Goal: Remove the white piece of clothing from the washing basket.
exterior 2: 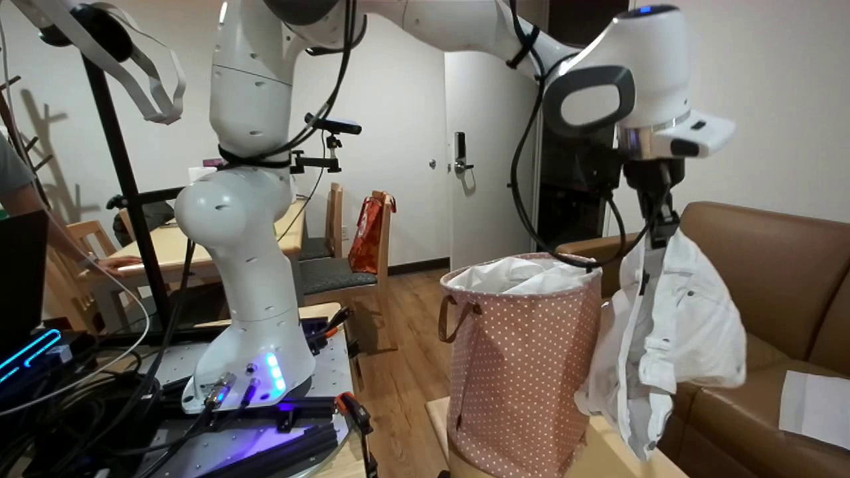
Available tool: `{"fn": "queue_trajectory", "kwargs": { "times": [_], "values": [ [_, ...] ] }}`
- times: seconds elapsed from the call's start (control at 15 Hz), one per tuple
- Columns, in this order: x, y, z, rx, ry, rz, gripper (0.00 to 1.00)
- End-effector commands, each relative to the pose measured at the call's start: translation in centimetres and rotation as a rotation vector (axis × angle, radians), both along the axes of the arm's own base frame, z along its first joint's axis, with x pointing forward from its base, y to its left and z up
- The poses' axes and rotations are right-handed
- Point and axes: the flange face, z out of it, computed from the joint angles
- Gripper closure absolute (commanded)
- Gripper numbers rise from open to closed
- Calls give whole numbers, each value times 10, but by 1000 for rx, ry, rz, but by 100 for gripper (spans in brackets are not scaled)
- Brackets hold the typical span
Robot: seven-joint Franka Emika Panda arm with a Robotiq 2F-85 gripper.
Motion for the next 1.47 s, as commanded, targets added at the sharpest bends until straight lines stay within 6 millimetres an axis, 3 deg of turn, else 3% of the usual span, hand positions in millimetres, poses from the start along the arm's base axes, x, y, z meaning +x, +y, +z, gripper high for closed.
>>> {"fn": "queue_trajectory", "kwargs": {
  "times": [0.0, 0.4, 0.6, 0.8, 1.0, 1.2, 1.27, 1.4],
  "values": [
    [9, -3, -61, 52, 39, 105, 99],
    [-18, -46, -135, 95, 161, 70, 99],
    [-30, -42, -165, 95, 225, 128, 99],
    [-31, -39, -190, 62, 266, 163, 99],
    [-35, -50, -211, 35, 285, 171, 99],
    [-37, -60, -219, 12, 281, 185, 99],
    [-36, -61, -219, 1, 278, 199, 71],
    [-36, -64, -217, -13, 265, 236, 64]
  ]
}}
